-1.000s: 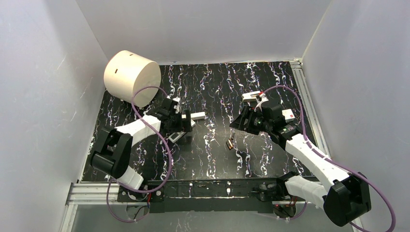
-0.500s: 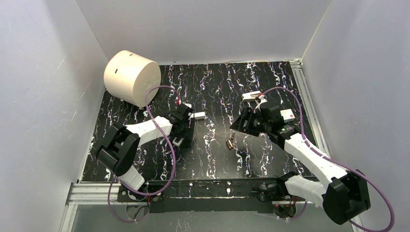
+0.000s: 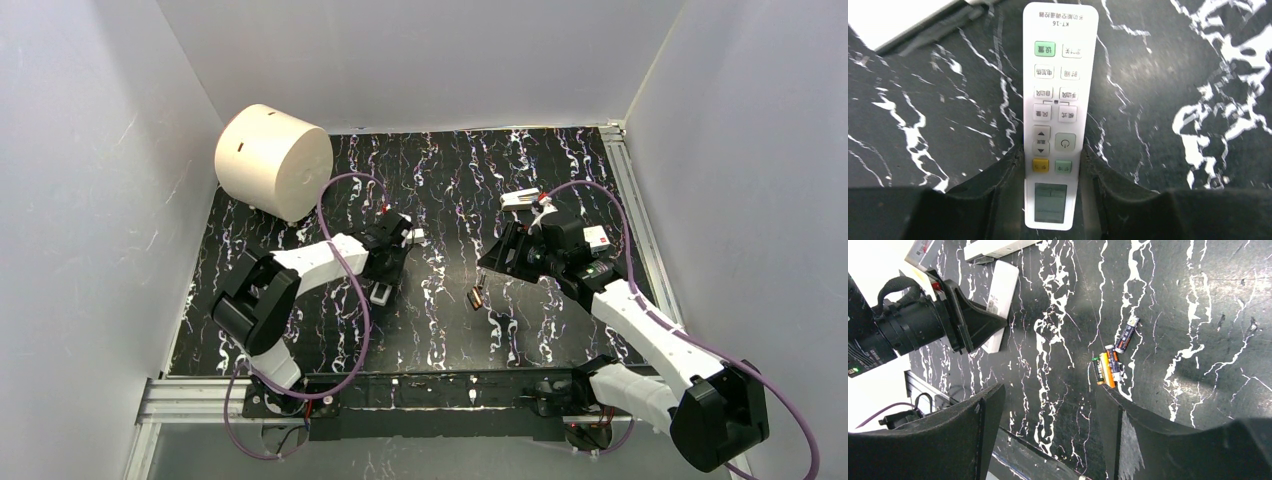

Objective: Load the batteries into the remote control
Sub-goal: Pick up the remote control from the center of the board.

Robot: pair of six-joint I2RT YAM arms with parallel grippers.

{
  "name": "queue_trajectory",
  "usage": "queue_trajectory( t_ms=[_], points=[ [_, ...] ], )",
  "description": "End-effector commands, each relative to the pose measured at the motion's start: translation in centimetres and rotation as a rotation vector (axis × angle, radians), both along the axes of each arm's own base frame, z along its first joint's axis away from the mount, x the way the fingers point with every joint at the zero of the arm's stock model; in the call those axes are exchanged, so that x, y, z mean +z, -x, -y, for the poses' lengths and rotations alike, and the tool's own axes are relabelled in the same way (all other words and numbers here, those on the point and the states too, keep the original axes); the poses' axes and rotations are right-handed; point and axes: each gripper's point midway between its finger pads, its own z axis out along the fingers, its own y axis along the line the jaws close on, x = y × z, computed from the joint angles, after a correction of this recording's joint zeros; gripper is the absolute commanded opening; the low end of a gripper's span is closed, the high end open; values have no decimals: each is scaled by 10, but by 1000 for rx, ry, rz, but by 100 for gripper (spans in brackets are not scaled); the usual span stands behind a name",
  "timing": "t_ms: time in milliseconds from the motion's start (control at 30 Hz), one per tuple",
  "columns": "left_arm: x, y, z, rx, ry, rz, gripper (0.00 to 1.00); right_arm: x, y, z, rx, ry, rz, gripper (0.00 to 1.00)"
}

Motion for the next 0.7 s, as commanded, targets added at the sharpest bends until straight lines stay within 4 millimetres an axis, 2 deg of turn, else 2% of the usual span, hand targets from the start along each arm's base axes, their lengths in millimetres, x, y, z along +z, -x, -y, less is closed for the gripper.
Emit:
queue_trajectory(
  t_ms=[0,167,300,533,667],
  points=[
    [29,36,24,-149,136,-151,0,4,3,-9,28,-48,-4,76],
    [86,76,64,-344,403,-277,0,22,7,-35,92,-237,4,91],
    [133,93,84,-428,580,-285,0,48,10,-51,137,-394,56,98],
    [206,114,115,-539,864,-297,0,95,20,-62,211,-550,162,99],
    [231,118,124,-616,974,-257,0,123,26,-64,220,-665,223,96]
  ],
)
